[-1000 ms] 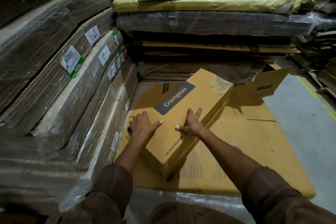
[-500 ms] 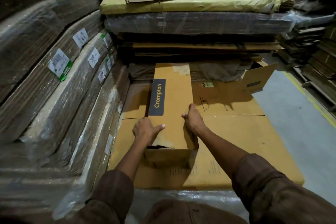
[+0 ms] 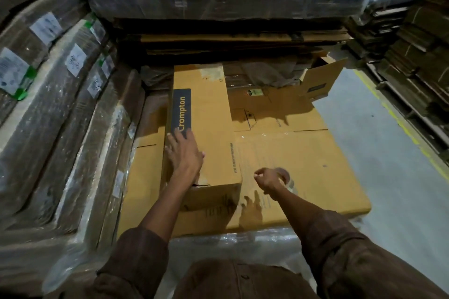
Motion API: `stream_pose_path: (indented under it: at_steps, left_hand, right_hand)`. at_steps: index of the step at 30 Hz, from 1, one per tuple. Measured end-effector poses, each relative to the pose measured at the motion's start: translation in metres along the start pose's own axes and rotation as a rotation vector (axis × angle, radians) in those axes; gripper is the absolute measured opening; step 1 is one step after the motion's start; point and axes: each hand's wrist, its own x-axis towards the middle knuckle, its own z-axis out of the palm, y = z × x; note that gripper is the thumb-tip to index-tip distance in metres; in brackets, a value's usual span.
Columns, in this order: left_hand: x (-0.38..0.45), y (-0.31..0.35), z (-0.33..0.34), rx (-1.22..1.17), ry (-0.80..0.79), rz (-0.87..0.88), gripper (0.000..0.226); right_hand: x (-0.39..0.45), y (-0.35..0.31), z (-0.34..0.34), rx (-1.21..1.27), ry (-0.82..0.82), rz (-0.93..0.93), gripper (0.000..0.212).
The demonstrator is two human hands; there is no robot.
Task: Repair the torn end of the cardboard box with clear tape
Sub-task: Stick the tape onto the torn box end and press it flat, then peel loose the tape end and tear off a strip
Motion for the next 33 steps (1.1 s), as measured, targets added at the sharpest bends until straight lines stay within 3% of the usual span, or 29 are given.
stream_pose_path:
  at_steps: [5, 10, 13, 17, 20, 24, 29, 33]
  left_hand:
    - [-0.016, 0.046, 0.007, -0.221, -0.017, 0.302, 0.053]
    - [-0.024, 0.06, 0.029, -0.261, -0.076, 0.26, 0.043]
    - [-0.022, 0.055, 0.037, -0.291, -0.072, 0.259, 0.048]
    - [-0.026, 0.049, 0.037, -0.342, -0.092, 0.282, 0.047]
    - [-0.031, 0.039, 0.033, -0.437, -0.082, 0.321, 0.038]
    - [-0.036, 0.028, 0.02, -0.678, -0.032, 0.245, 0.035]
    - [-0.031, 0.014, -0.002, -0.847, -0.073, 0.134, 0.039]
    - [-0.023, 0.01, -0.031, -0.96, -0.298, 0.011, 0.053]
  right_hand:
    - [0.009, 0.048, 0.006, -0.207, -0.057, 0.035, 0.03]
    - [0.032, 0.072, 0.002, -0.448, -0.104, 0.101, 0.038]
    - [0.045, 0.081, 0.003, -0.525, -0.103, 0.165, 0.058]
    - [0.047, 0.079, 0.009, -0.592, 0.008, 0.144, 0.033]
    - [0.043, 0.067, 0.012, -0.455, 0.144, 0.113, 0.018]
    - [0.019, 0.014, -0.002, -0.178, 0.178, 0.022, 0.01]
    - [-0.035, -0.07, -0.036, 0.28, 0.164, -0.024, 0.055]
    - [-0.079, -0.13, -0.067, 0.454, 0.162, -0.194, 0.044]
